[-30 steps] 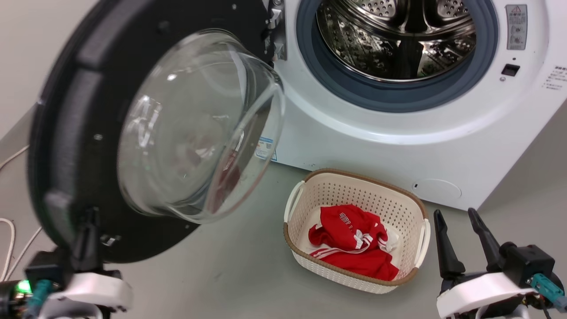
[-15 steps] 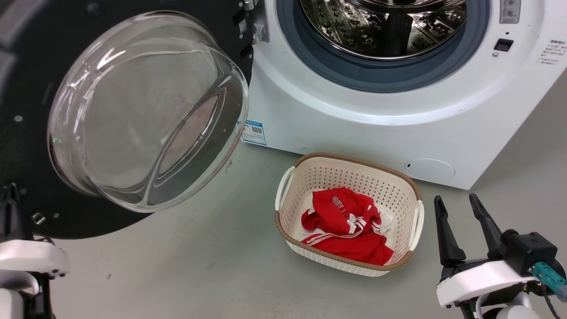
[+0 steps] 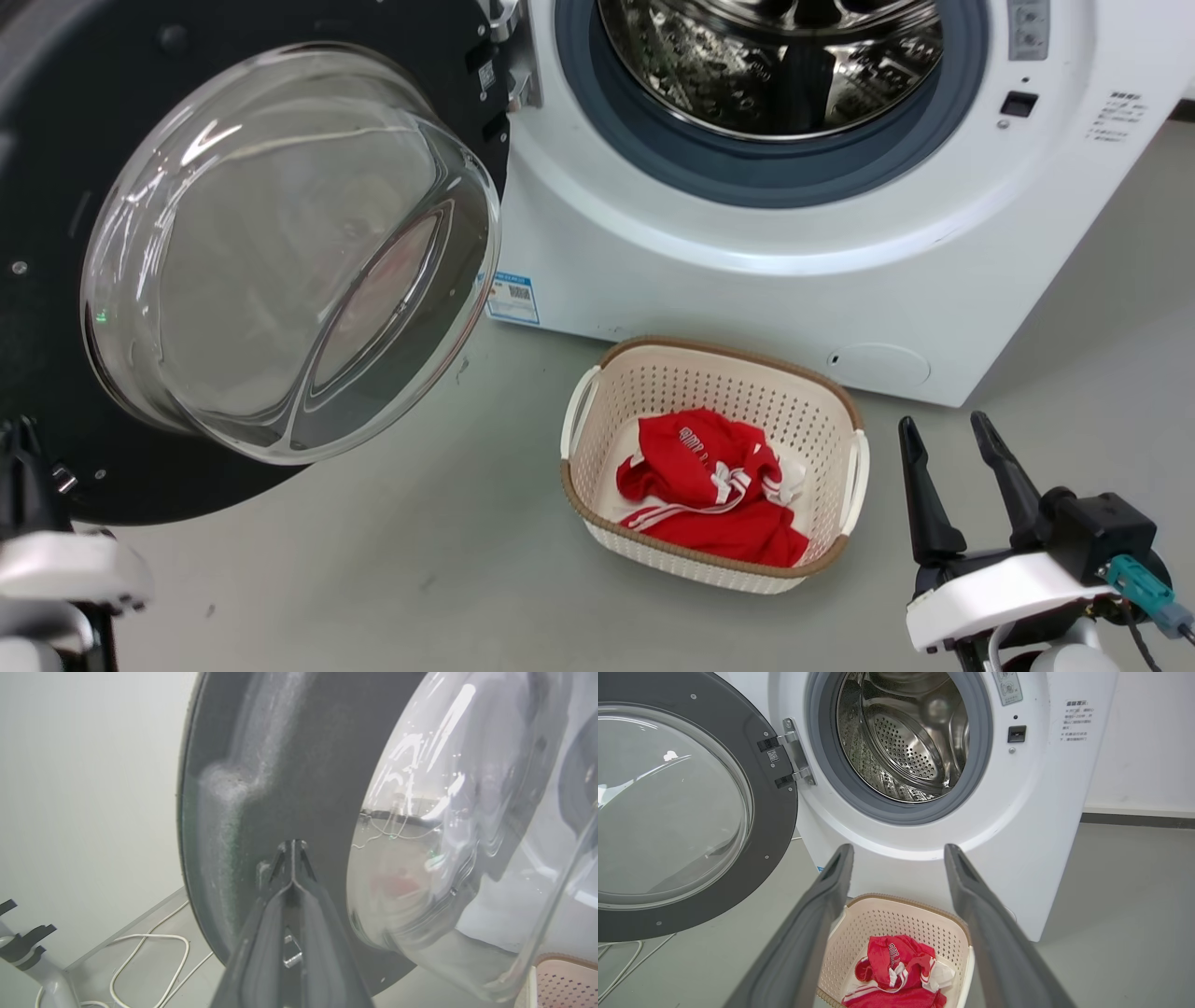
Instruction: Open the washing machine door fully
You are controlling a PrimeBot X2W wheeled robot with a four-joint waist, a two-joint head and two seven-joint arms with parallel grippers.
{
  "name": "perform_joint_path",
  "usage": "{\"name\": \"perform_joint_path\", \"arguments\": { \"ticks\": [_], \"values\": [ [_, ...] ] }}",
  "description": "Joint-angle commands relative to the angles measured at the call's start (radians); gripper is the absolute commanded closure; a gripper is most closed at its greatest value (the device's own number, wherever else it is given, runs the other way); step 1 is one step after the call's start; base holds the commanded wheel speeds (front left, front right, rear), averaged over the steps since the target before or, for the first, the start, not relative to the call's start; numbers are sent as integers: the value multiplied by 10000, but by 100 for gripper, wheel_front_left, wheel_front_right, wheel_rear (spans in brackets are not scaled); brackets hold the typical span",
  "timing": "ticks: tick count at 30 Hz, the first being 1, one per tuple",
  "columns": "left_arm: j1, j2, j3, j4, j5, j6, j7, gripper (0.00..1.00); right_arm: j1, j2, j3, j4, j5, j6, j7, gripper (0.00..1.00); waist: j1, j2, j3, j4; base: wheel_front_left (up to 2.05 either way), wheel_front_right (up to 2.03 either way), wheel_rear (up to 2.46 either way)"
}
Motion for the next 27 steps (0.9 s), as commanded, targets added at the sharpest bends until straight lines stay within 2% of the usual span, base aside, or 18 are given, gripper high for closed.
{"name": "perform_joint_path", "arguments": {
  "ticks": [1,9,11,13,19,27],
  "values": [
    [242,-118,39,-189,125,54,-19,100,67,9,23,48,73,-7,-62,0,-1,0,-151,-71,0,0,0],
    [1831,-1253,-229,-1559,738,-6,-20,100,360,11,190,329,230,-7,-216,0,-1,0,-805,-271,0,0,0],
    [2068,-1495,-348,-1791,809,-56,-21,60,426,9,248,355,227,-5,-228,0,-1,0,-916,-336,0,0,0],
    [2321,-1841,-499,-2020,882,-77,-21,0,442,8,272,360,236,-7,-251,0,-1,0,-1009,-400,0,0,0],
    [2886,-2400,-869,-2729,1023,-92,-20,0,542,9,422,255,183,-7,-210,0,-1,0,-1166,-673,0,0,0],
    [2662,-2699,-1714,-3142,1214,-238,-20,0,619,9,366,-72,-45,-7,-114,0,-1,0,-1190,-1116,0,0,0]
  ]
}}
